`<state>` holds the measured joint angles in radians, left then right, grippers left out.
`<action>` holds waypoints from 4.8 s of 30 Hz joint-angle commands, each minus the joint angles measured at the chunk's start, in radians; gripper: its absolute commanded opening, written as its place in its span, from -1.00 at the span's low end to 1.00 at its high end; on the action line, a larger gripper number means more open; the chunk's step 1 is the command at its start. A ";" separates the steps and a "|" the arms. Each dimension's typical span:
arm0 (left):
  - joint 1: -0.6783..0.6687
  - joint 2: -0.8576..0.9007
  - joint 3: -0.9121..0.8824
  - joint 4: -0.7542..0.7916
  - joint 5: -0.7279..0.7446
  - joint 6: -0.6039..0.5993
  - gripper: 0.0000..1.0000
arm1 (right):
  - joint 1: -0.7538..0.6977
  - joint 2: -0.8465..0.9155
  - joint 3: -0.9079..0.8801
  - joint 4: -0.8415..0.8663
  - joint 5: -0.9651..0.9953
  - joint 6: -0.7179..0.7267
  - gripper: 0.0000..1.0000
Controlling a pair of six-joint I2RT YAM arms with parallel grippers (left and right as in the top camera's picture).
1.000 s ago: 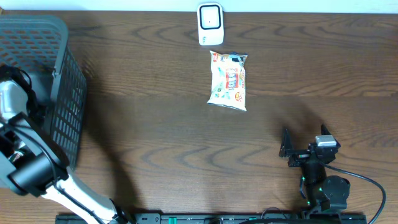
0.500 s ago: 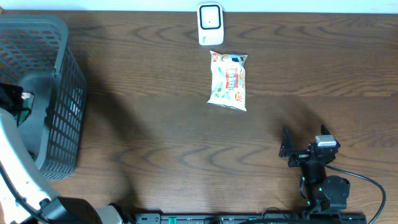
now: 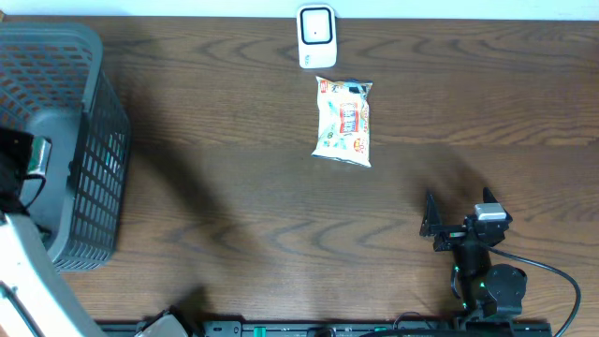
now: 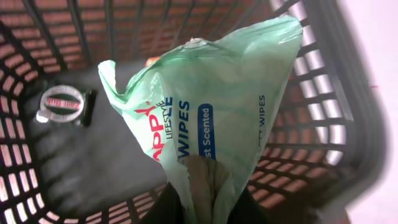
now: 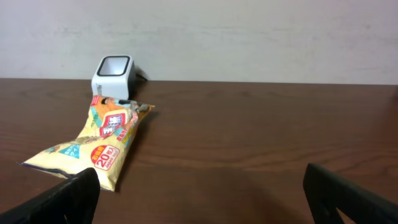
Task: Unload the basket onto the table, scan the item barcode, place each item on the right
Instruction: 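Lift the green wipe pack out and carry it to the scanner, then hold the green pack at the scanner and release it on the table, then move the left gripper back into the basket to the orange Kleenex pack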
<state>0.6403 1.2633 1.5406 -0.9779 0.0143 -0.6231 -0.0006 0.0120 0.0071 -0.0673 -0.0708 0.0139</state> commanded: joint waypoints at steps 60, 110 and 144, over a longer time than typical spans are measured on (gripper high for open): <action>-1.045 0.875 0.002 0.555 0.133 0.154 -0.66 | 0.008 -0.005 -0.001 -0.004 0.001 -0.008 0.98; -0.039 0.050 0.015 0.234 -0.023 0.305 0.29 | 0.008 -0.005 -0.001 -0.004 0.001 -0.008 0.98; -0.015 0.760 0.013 0.416 -0.337 0.723 0.28 | 0.008 -0.005 -0.001 -0.004 0.001 -0.008 0.98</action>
<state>0.6388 1.9823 1.5406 -0.5697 -0.2726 0.0406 -0.0006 0.0120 0.0071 -0.0673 -0.0708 0.0139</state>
